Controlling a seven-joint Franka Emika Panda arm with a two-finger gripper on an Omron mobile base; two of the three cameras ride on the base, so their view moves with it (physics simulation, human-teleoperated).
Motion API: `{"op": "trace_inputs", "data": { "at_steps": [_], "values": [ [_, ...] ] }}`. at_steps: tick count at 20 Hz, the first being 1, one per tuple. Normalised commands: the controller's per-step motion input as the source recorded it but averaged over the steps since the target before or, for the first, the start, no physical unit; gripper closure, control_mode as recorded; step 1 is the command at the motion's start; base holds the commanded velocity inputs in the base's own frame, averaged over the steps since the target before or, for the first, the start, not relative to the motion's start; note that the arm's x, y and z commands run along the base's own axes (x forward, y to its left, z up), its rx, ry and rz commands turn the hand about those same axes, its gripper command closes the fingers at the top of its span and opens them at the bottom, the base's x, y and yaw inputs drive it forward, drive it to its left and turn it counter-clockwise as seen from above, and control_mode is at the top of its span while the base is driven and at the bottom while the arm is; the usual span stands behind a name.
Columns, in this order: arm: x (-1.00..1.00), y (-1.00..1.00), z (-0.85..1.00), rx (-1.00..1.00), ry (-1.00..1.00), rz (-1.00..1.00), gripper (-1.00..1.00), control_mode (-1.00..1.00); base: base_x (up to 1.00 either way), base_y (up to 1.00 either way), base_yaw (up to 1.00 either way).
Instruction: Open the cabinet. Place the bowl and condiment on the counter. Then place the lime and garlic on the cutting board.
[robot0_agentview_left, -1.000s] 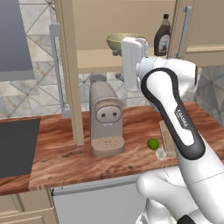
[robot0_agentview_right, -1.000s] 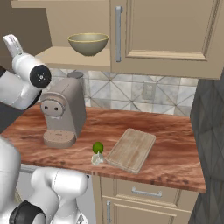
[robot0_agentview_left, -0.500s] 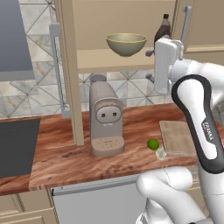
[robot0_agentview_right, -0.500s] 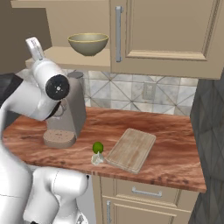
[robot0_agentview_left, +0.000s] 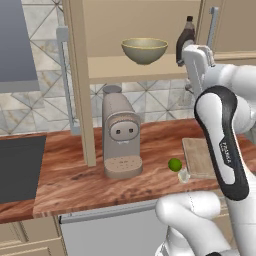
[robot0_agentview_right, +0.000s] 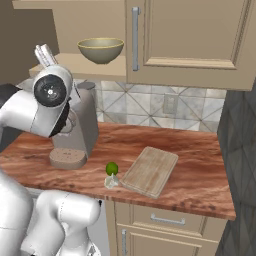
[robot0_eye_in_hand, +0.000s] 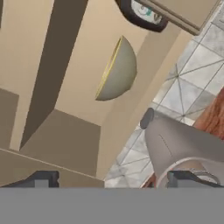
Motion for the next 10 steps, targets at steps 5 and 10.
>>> {"op": "trace_inputs", "data": {
  "at_steps": [5,10],
  "values": [
    [0.00,-0.33,0.20,-0.33,0.10,-0.20,-1.00,-1.00,0.00,0.00,0.00],
    [-0.09,-0.41,0.12,-0.28,0.08,-0.18,-1.00,-1.00,0.00,0.00,0.00]
  ]
}}
